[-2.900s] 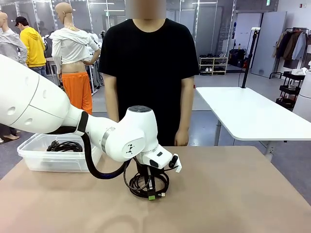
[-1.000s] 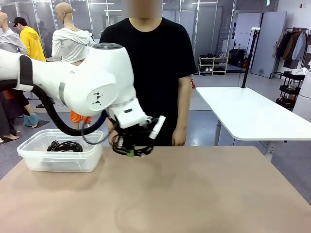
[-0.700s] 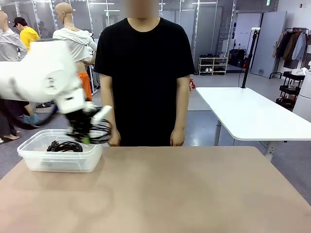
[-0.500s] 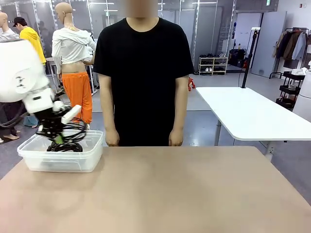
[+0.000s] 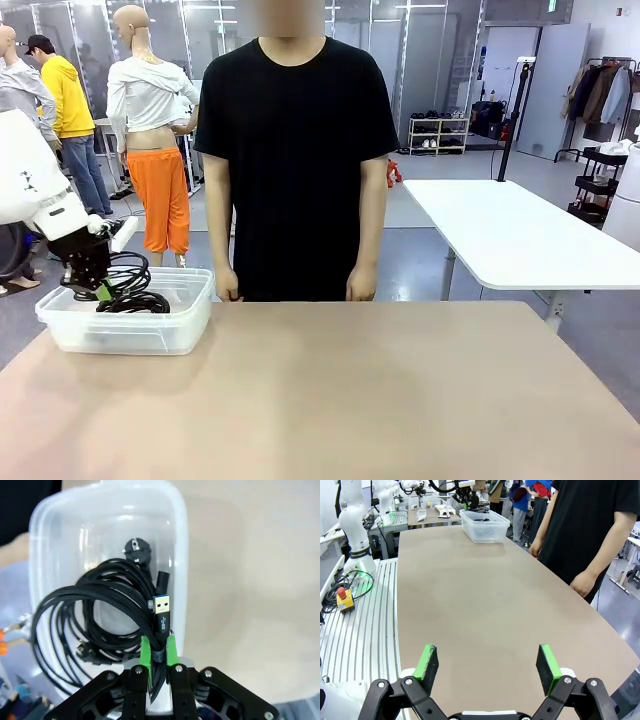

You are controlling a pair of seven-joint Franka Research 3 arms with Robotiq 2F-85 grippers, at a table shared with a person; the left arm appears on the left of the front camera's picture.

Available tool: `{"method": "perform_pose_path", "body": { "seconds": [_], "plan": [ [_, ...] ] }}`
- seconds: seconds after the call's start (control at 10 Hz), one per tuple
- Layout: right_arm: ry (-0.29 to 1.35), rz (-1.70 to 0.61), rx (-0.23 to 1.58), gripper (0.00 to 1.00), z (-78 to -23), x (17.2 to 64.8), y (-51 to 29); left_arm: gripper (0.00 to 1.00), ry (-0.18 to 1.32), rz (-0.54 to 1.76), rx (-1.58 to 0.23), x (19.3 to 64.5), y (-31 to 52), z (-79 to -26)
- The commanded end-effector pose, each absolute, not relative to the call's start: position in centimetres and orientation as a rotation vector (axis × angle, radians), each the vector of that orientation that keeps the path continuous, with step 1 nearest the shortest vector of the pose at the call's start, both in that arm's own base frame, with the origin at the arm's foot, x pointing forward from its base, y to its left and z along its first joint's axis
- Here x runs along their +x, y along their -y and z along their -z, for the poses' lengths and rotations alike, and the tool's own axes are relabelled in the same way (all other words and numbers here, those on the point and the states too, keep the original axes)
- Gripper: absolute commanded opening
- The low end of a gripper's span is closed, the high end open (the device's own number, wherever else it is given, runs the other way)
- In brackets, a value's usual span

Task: Organize and store the cables.
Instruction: Place the USB Extension Cable into the Organizing box.

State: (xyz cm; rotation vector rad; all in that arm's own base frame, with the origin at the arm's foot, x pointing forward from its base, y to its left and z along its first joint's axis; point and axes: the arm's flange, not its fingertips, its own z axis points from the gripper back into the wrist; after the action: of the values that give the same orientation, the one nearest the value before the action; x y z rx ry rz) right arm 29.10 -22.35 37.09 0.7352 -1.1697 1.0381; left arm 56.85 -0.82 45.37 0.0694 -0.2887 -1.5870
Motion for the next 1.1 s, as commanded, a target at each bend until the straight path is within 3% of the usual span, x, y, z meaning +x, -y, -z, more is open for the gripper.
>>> {"method": "perform_pose_path", "body": {
  "seconds": [0.0, 0.1, 0.2, 0.3, 0.4, 0.6, 0.8, 0.9, 1.0],
  "plan": [
    [1.159, -1.028, 0.726, 1.0, -37.3, 29.0, 22.2, 0.14, 0.298, 1.49, 0.064, 58.4, 0.5, -45.4],
    [1.159, -1.028, 0.726, 1.0, -37.3, 29.0, 22.2, 0.14, 0.313, 1.465, 0.058, 58.8, 0.4, -45.1],
    [1.159, -1.028, 0.726, 1.0, -37.3, 29.0, 22.2, 0.38, 0.306, 1.456, 0.059, 58.7, 0.4, -45.0],
    [1.159, -1.028, 0.726, 1.0, -37.3, 29.0, 22.2, 0.51, 0.303, 1.461, 0.066, 58.6, 0.4, -45.0],
    [1.159, -1.028, 0.726, 1.0, -37.3, 29.0, 22.2, 0.75, 0.303, 1.456, 0.072, 58.5, 0.3, -45.1],
    [1.159, -1.028, 0.726, 1.0, -37.3, 29.0, 22.2, 1.0, 0.302, 1.458, 0.074, 58.4, 0.3, -45.3],
    [1.159, -1.028, 0.726, 1.0, -37.3, 29.0, 22.2, 1.0, 0.308, 1.444, 0.08, 58.4, 0.4, -45.6],
    [1.159, -1.028, 0.726, 1.0, -37.3, 29.0, 22.2, 0.93, 0.327, 1.416, 0.06, 58.1, 0.7, -45.5],
    [1.159, -1.028, 0.726, 1.0, -37.3, 29.0, 22.2, 0.67, 0.33, 1.388, 0.037, 57.4, 1.4, -44.6]
  ]
}}
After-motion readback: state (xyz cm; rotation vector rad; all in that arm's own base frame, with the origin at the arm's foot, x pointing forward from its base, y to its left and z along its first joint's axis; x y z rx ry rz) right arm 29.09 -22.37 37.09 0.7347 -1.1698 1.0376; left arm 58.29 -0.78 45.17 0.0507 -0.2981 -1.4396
